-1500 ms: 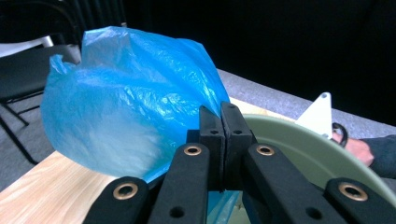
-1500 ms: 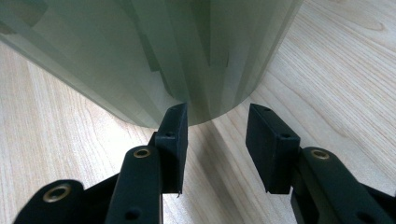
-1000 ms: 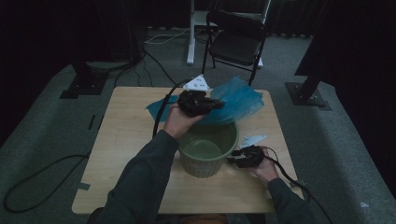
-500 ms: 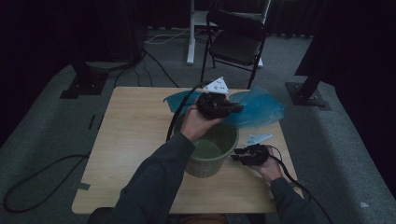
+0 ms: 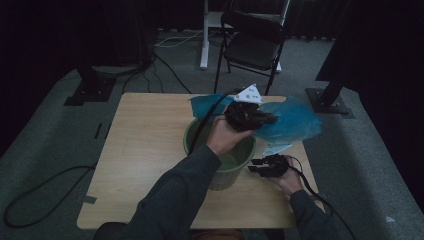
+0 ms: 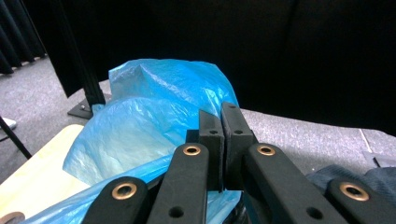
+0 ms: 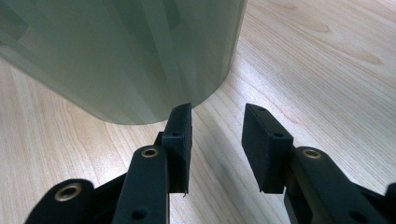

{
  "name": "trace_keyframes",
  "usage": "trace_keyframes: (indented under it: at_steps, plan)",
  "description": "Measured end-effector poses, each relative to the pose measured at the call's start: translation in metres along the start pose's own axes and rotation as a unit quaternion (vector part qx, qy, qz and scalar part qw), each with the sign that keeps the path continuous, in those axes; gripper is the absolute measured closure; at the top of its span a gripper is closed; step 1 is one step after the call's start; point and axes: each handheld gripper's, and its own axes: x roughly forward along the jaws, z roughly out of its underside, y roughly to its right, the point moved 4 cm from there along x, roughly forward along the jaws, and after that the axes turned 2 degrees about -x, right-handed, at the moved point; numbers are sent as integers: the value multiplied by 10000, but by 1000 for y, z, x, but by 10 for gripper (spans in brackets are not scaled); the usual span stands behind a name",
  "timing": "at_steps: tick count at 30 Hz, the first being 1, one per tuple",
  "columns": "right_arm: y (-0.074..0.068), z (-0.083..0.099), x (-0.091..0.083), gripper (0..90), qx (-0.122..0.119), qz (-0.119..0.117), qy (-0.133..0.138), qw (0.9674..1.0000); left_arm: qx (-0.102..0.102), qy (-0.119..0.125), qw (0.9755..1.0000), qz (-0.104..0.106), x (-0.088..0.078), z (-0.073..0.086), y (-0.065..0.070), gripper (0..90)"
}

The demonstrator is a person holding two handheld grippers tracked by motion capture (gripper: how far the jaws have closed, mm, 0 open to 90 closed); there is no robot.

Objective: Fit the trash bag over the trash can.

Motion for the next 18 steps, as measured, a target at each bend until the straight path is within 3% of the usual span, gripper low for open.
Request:
trace_keyframes:
  at_steps: [12,18]
  plan:
    - [-1,0,0,626,9,-34,-8,10000,-4,105,9999,-16,1,-16,10,879]
    - [0,0,2,626,-35,-24,16,10000,98,76,9999,9,4,-20,14,872]
